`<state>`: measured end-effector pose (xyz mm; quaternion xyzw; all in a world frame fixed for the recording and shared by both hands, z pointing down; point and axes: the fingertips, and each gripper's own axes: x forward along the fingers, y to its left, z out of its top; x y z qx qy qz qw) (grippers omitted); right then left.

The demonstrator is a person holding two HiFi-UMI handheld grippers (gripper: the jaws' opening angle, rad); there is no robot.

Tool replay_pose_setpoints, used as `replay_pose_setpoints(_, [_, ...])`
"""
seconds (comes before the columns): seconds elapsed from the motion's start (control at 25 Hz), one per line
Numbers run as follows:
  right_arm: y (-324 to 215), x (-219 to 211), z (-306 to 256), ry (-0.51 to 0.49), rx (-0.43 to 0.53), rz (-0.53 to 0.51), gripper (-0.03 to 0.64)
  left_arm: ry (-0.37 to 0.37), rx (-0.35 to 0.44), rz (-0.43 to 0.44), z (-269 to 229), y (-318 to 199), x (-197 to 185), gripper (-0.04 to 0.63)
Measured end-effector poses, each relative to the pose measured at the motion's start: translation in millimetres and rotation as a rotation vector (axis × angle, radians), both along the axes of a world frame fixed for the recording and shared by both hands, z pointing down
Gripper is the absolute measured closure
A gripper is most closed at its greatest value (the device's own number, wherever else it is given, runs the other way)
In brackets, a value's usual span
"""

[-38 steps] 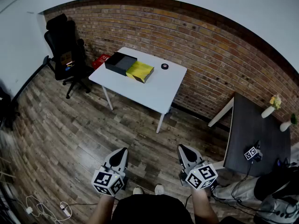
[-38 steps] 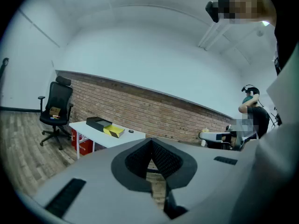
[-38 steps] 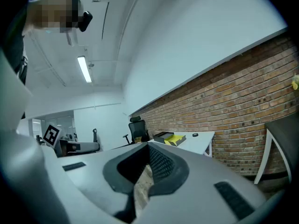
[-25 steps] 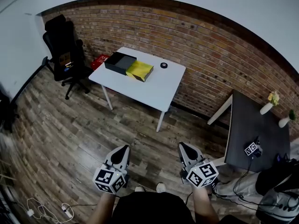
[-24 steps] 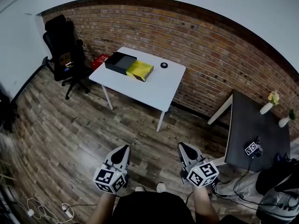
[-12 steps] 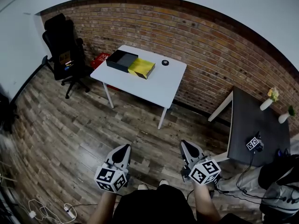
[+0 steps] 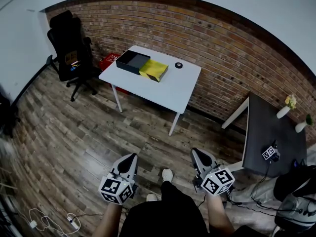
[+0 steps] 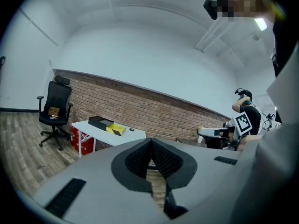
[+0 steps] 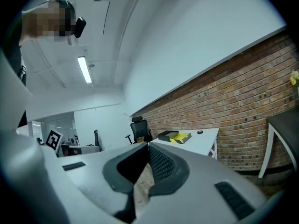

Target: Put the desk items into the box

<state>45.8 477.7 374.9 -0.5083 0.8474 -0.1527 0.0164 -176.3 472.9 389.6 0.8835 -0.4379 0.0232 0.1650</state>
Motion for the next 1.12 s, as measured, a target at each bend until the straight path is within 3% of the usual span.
replay_pose_setpoints(0.32, [-46.4, 3.2, 8.8, -0.024, 0.004, -0.034, 0.595, -0.014, -0.009, 0.004, 8.3, -32.4, 14.1, 0.584])
replay_pose_setpoints(0.76, [-166.2, 40.3, 6.3, -0.006, 0.003, -0.088, 0.595, -0.028, -0.002, -0.044, -0.2, -146.7, 47.0, 0.584])
replay_pose_setpoints(1.12, [-268.3, 87.4, 9.1, -0.011, -0.013, -0.13, 0.595, -0.042, -0.007, -0.089, -2.2, -237.7, 95.5, 0.584])
